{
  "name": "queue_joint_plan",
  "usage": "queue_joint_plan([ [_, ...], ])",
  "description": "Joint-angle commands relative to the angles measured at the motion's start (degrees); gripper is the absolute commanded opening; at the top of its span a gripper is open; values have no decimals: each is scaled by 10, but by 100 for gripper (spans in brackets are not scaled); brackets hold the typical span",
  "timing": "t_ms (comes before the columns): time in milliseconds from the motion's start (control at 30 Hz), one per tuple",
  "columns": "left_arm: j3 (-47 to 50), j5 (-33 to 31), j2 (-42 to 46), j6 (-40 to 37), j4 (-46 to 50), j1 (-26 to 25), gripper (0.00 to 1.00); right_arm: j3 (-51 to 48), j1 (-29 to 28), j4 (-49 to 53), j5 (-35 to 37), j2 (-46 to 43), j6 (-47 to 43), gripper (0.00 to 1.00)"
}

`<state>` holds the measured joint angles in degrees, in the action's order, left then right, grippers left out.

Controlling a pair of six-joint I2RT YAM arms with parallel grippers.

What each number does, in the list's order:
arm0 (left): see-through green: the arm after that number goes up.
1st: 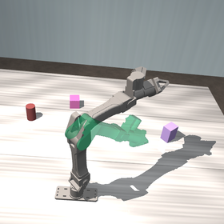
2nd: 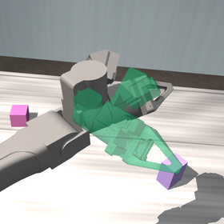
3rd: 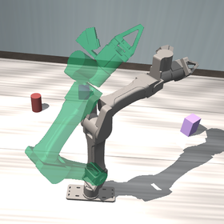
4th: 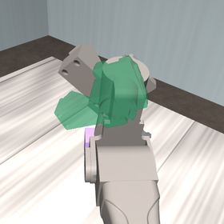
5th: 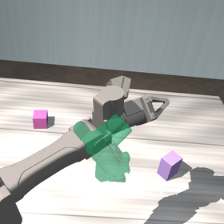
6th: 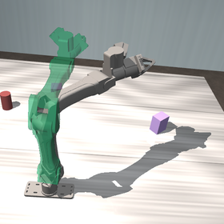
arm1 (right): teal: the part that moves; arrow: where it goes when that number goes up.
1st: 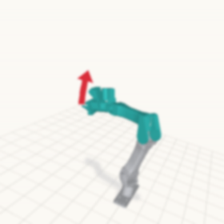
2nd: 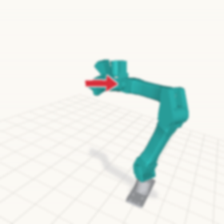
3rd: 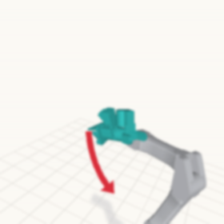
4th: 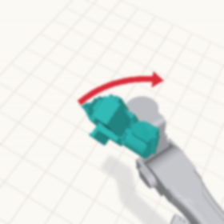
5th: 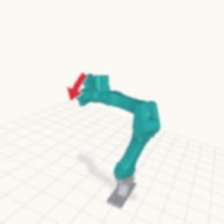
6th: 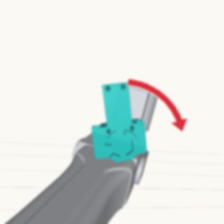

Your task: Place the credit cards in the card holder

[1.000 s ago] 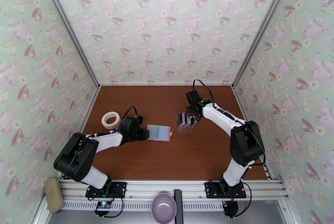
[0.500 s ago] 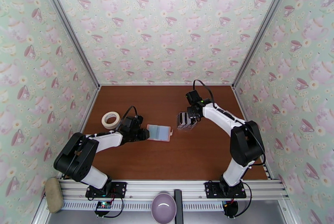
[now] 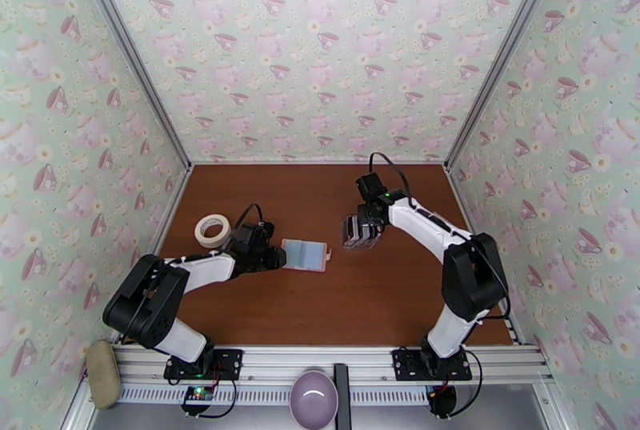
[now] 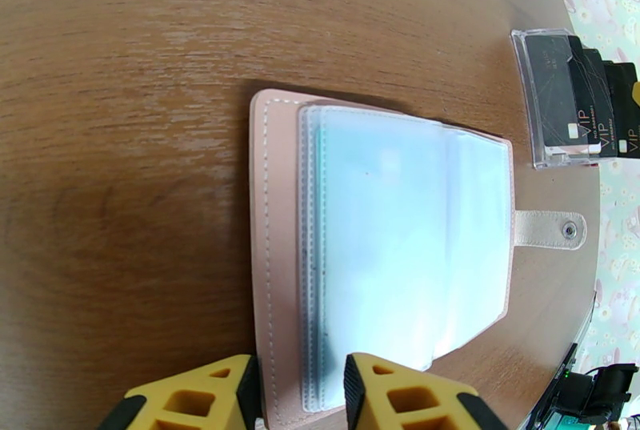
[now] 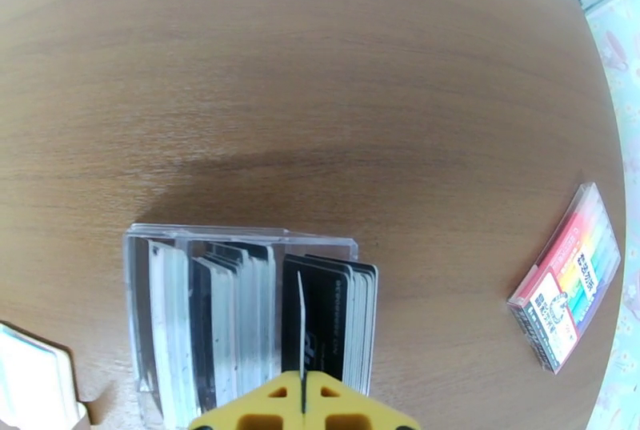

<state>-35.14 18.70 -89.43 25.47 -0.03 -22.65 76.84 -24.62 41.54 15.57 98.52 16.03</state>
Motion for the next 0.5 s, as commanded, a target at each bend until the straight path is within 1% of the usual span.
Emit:
queue_joint_plan([
  [0,12,13,-28,3,22,-2,36,10,3,2,-26,-43,14,0],
  [267,12,14,-26,4,21,-1,36,19,-12,7,-56,-106,40,0],
  [367,16,14,-21,5,19,0,36,5,-19,-15,-97,-128,62,0],
  [467,19,14,-14,5,16,2,36,-26,-25,-58,-156,-151,95,0],
])
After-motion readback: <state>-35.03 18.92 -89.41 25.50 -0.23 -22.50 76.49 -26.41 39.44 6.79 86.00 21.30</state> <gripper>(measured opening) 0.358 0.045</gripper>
